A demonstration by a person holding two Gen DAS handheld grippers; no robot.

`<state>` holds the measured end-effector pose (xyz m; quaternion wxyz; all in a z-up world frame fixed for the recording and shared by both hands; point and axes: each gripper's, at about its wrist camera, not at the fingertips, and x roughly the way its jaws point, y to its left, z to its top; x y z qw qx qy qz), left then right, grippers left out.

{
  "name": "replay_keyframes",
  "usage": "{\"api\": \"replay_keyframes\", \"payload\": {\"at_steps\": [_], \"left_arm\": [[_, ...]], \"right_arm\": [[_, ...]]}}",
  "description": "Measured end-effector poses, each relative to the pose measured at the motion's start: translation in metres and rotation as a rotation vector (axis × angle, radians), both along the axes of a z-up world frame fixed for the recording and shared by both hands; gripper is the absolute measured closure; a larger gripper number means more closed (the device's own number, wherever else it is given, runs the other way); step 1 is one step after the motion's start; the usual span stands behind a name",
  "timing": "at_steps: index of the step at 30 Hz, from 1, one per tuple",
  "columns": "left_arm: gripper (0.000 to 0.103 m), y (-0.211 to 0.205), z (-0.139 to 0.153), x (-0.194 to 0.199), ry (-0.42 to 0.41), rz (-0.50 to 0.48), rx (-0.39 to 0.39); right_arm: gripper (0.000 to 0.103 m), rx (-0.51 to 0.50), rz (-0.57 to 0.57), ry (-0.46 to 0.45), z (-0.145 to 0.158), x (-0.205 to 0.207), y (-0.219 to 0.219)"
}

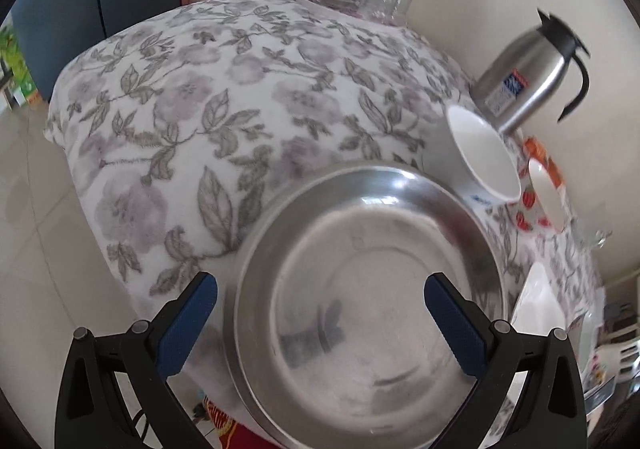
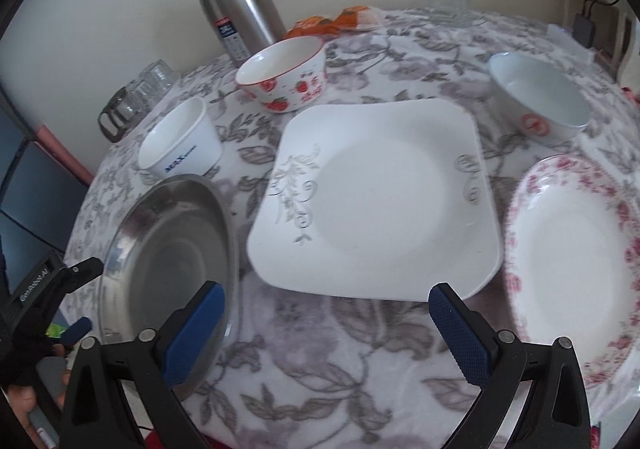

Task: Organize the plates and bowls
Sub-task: 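Move the left gripper to the steel basin rim while the right gripper approaches the rim too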

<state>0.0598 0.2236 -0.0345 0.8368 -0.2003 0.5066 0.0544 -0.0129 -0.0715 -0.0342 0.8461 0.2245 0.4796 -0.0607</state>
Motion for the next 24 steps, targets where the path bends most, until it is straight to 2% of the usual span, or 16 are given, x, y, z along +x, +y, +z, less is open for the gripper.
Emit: {"api": "replay_keyframes", "payload": {"at_steps": [8, 11, 17, 24], "left_arm": [[0.0, 0.016, -0.008, 0.004, -0.065, -0.016, -0.045], [0.0, 0.017, -0.009, 0.004, -0.08, -0.022, -0.03], [0.0, 0.015, -0.007, 0.005, -0.091, -0.056, 0.02], [0.0, 0.011, -0.008, 0.005, -0.068, -0.087, 0.026]], "right_arm": [[0.0, 0.009, 0.051, 0.011, -0.006, 0.013, 0.014], [0.0, 0.023, 0.061, 0.017, -0.004, 0.013, 0.018], [0.0, 0.031, 0.081, -0.061, 0.015, 0.009, 0.025], [0.001, 0.058, 0.122, -0.026, 0.008, 0.013, 0.033]]}}
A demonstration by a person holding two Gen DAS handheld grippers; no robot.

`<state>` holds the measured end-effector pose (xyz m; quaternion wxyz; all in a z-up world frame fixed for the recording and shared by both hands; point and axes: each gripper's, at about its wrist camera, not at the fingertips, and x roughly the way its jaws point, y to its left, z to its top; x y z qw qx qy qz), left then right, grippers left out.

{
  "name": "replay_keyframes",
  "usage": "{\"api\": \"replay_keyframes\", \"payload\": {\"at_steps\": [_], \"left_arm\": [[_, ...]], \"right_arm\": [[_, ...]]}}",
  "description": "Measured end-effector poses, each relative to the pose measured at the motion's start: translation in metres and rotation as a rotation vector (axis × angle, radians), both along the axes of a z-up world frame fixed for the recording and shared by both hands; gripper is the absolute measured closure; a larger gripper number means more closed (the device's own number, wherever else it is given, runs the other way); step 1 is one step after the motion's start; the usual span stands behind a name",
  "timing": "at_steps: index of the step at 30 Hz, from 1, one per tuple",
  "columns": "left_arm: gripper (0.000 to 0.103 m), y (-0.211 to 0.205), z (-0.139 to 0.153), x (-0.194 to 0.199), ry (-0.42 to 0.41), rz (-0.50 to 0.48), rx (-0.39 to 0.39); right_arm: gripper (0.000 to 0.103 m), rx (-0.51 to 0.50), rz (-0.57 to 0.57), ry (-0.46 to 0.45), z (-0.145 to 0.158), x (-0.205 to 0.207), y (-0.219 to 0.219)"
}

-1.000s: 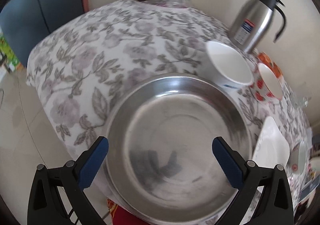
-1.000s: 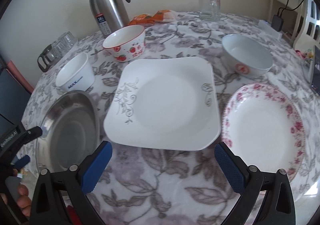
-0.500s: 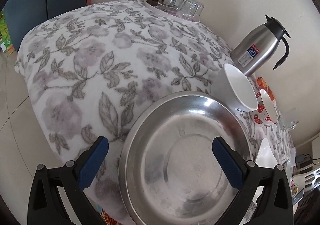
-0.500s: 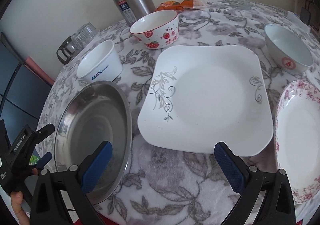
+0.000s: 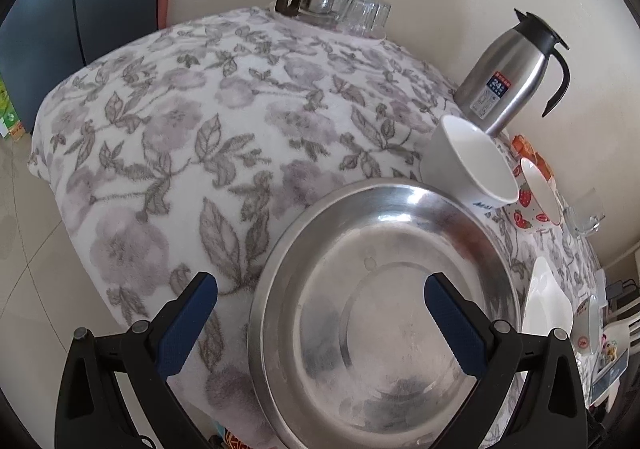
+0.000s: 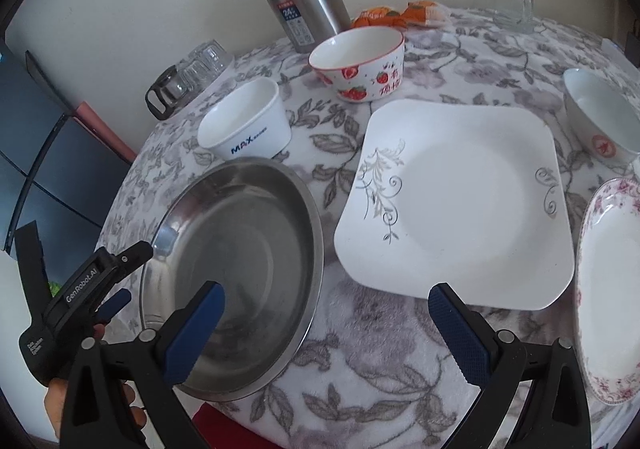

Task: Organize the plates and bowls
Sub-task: 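Move the left gripper to the steel basin rim while the right gripper approaches the rim too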

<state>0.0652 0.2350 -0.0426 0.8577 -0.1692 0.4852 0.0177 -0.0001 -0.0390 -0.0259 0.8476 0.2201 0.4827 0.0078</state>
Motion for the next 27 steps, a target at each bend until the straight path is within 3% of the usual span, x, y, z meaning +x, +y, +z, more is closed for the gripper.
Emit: {"api": "replay_keyframes", "payload": {"at_steps": [3, 16, 25, 27], "left_arm": [[0.0, 0.002, -0.006, 0.001, 0.028, 0.003, -0.012], [0.0, 0.006, -0.016, 0.001, 0.071, 0.031, -0.038], [0.001, 0.003, -0.021, 0.004, 0.086, 0.019, -0.053], [0.005, 0.003, -0.023, 0.005, 0.094, 0.018, -0.056]], "right_arm": [[0.004, 0.025, 0.001, 0.004, -0.003, -0.001, -0.001], [0.039, 0.117, 0.053, 0.049, -0.02, 0.01, 0.007], [0.051, 0.139, 0.03, 0.113, -0.043, 0.027, 0.004], [0.053, 0.146, 0.021, 0.113, -0.045, 0.029, 0.003]]}}
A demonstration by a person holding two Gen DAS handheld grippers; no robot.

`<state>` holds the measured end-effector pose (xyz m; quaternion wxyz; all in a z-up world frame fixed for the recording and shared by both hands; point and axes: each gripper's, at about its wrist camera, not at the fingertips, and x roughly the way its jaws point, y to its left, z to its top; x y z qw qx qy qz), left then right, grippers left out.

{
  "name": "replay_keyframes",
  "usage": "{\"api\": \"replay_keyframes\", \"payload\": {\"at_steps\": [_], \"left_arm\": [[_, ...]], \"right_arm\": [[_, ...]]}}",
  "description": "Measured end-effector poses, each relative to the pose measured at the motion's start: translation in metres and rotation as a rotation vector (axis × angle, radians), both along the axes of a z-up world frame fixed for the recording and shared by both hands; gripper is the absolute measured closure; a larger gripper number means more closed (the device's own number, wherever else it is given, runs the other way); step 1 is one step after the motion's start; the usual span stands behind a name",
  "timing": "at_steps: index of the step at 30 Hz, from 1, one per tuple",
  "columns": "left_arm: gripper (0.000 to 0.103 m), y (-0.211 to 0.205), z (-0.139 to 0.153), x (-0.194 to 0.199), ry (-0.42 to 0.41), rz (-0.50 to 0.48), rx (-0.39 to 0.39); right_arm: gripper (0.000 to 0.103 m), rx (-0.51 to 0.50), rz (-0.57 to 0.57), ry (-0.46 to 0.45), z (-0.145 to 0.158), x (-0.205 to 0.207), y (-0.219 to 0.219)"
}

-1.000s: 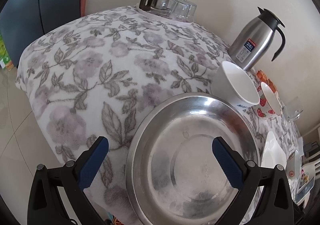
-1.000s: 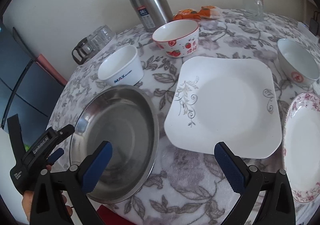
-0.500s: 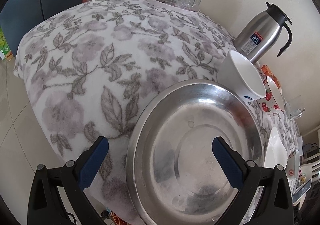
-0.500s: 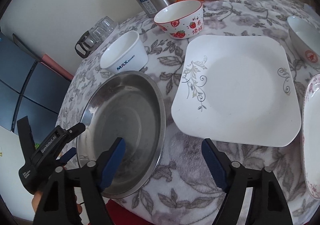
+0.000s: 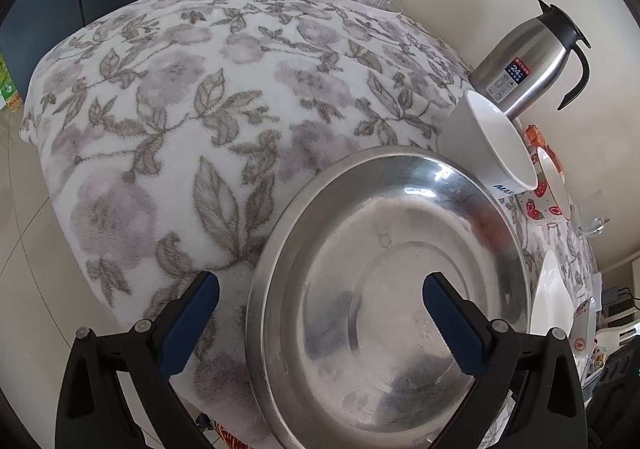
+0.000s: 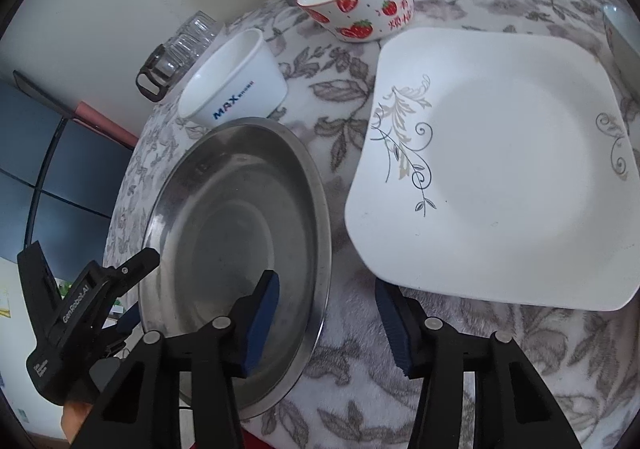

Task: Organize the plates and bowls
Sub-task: 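Move the left gripper to the steel basin rim while the right gripper approaches the rim too, then close the left gripper on the steel basin rim while the right gripper closes on it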

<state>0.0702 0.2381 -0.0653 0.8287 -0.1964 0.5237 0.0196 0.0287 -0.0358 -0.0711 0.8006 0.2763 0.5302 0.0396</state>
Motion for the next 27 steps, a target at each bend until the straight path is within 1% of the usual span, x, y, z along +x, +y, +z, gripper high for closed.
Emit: {"api": "replay_keyframes", "payload": {"at_steps": [1, 2, 6, 7, 8, 11, 12, 13, 14, 16, 17, 19, 20, 21, 23, 27], "left_arm": [[0.012, 0.0, -0.002, 0.001, 0.006, -0.001, -0.004], [0.015, 0.0, -0.003, 0.002, 0.011, -0.002, -0.008], [0.021, 0.0, -0.007, 0.003, 0.022, 0.0, -0.006], [0.023, 0.0, -0.007, 0.003, 0.021, 0.0, -0.003], [0.028, 0.0, -0.007, 0.003, 0.018, -0.001, -0.003], [0.037, -0.001, -0.007, 0.003, 0.017, -0.002, 0.01], [0.039, -0.001, -0.007, 0.003, 0.017, 0.0, 0.016], [0.046, 0.0, -0.007, 0.003, 0.015, 0.005, 0.019], [0.051, 0.002, -0.007, 0.002, 0.015, 0.011, 0.02], [0.057, 0.005, -0.007, 0.001, 0.016, 0.025, 0.023], [0.062, 0.007, -0.007, -0.001, 0.016, 0.03, 0.025], [0.068, 0.011, -0.007, -0.003, 0.019, 0.047, 0.027], [0.071, 0.013, -0.007, -0.005, 0.02, 0.053, 0.025], [0.072, 0.013, -0.007, -0.005, 0.021, 0.055, 0.027], [0.076, 0.014, -0.007, -0.006, 0.023, 0.057, 0.034], [0.078, 0.012, -0.006, -0.01, 0.024, 0.055, 0.046]], "right_arm": [[0.054, 0.001, -0.004, -0.002, 0.0, 0.001, -0.001], [0.054, 0.003, -0.009, -0.004, -0.001, 0.002, -0.001], [0.055, -0.002, -0.014, -0.011, 0.0, 0.005, 0.001], [0.057, -0.007, -0.018, -0.008, 0.0, 0.006, 0.001], [0.058, -0.013, -0.021, -0.008, 0.0, 0.007, 0.002], [0.066, -0.02, -0.027, -0.004, 0.0, 0.008, 0.001], [0.071, -0.018, -0.031, -0.001, -0.001, 0.008, 0.0], [0.075, -0.018, -0.036, 0.003, -0.001, 0.007, -0.001], [0.077, -0.01, -0.039, 0.003, -0.002, 0.007, -0.002], [0.083, 0.007, -0.033, -0.005, -0.002, 0.006, -0.003], [0.085, 0.004, -0.025, -0.011, -0.001, 0.007, -0.002], [0.091, -0.015, -0.006, -0.029, 0.004, 0.006, 0.002], [0.092, -0.024, 0.004, -0.039, 0.007, 0.006, 0.004], [0.092, -0.037, 0.009, -0.041, 0.008, 0.006, 0.005], [0.092, -0.032, 0.011, -0.043, 0.009, 0.006, 0.004], [0.092, -0.021, 0.01, -0.049, 0.009, 0.004, 0.0]]}}
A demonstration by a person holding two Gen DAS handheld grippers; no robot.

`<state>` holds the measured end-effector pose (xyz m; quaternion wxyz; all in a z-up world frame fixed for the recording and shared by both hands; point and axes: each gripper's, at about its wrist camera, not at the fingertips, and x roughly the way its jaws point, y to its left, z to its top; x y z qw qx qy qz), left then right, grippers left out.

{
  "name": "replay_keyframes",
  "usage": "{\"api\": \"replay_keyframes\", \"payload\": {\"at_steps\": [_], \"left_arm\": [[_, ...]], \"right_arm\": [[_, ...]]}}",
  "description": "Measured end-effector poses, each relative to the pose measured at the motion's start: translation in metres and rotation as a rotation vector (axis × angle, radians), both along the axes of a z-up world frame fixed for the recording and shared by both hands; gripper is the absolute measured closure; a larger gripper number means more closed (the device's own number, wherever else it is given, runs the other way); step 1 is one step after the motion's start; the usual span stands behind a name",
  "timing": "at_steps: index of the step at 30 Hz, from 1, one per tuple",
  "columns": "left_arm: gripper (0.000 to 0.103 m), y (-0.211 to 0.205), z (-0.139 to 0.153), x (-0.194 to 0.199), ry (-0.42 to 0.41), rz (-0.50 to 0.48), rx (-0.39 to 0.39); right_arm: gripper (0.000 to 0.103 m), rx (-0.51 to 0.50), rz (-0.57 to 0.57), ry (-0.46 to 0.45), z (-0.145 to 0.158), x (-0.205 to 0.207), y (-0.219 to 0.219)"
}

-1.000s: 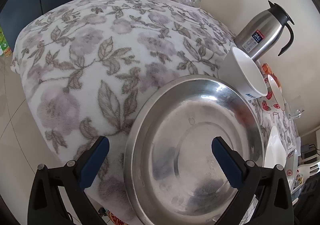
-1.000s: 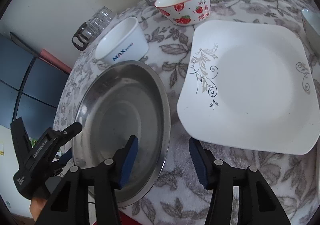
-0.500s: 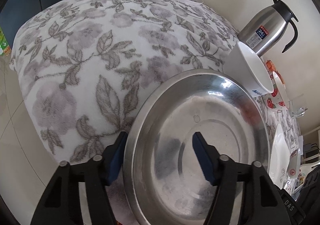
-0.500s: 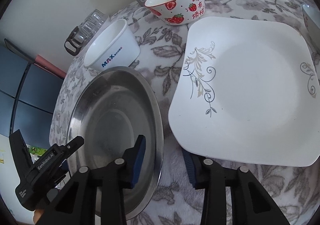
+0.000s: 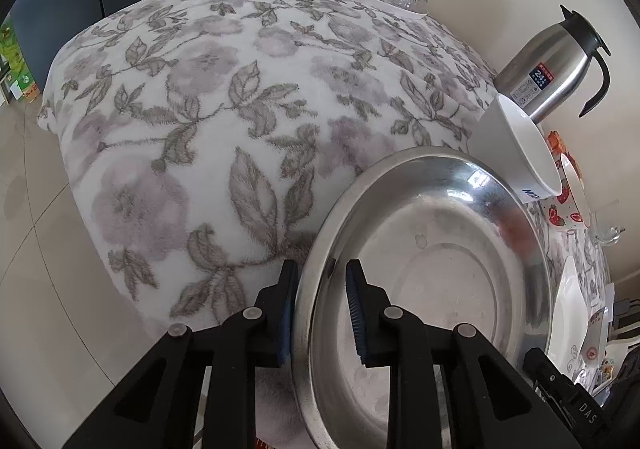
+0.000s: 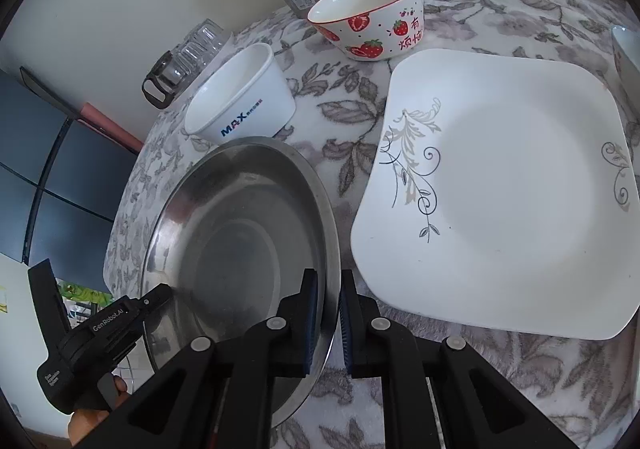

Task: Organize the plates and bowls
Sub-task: 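Close the left gripper on the steel basin rim while the right gripper closes on it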

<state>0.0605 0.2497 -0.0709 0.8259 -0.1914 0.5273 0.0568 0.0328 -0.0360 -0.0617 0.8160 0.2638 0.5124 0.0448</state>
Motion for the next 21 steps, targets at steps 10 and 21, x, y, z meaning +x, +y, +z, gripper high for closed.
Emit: {"api": "replay_keyframes", "payload": {"at_steps": [10, 21], "left_arm": [[0.078, -0.01, 0.014, -0.005, -0.023, -0.017, 0.049], [0.078, -0.019, 0.033, -0.014, -0.051, -0.026, 0.084]], "right_arm": [[0.092, -0.037, 0.032, -0.043, 0.01, -0.004, -0.001], [0.091, -0.029, 0.047, -0.106, 0.03, -0.014, -0.009]]}}
